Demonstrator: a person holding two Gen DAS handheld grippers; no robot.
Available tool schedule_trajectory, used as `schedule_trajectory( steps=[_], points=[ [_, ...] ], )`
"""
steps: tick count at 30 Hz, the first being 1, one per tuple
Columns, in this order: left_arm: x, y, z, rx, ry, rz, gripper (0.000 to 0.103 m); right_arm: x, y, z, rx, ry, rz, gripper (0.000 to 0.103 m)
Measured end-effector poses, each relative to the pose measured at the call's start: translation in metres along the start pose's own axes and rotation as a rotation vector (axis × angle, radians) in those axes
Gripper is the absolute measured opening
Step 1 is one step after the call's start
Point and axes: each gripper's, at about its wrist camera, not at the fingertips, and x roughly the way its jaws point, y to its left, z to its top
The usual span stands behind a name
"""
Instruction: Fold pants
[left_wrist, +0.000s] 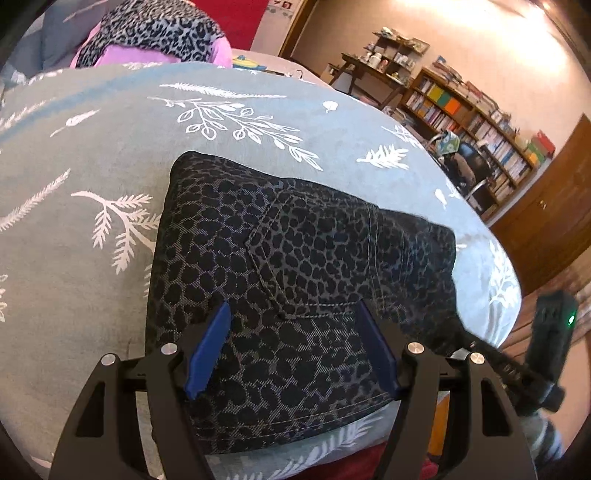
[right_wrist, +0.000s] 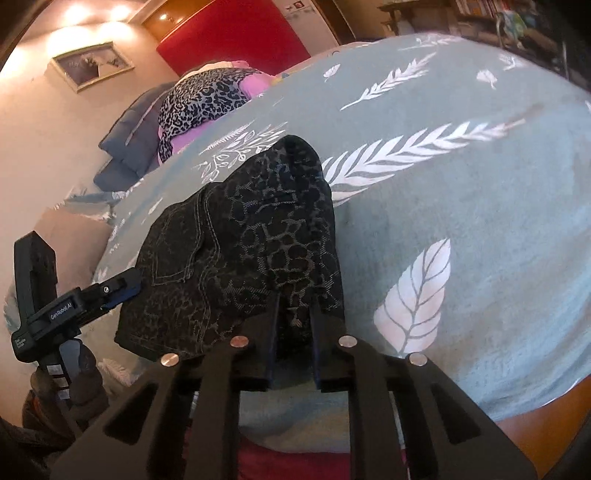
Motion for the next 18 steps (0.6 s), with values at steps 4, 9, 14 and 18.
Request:
schedule_trajectory(
  steps=[4,9,14,18],
  points=[
    [0.004,-0.004,-0.005,0.020,-0.003,0.026,0.069,-0.013,0.006,0.008,-0.014,-0.049,-0.036,0.035],
    [-0.004,-0.005,0.003,-0.007,-0.018,0.011,0.069,-0.025,0.045,0.027,-0.172,-0.189,-0.057,0.036],
    [-0.007,-0.002,0.031,-0.034,-0.071,0.025,0.069,0.000,0.068,0.057,-0.217,-0.206,0.013,0.038],
    [0.004,0.003,0.056,-0.053,-0.097,0.022,0.069,0.036,0.061,0.068,-0.188,-0.153,0.020,0.038]
  ],
)
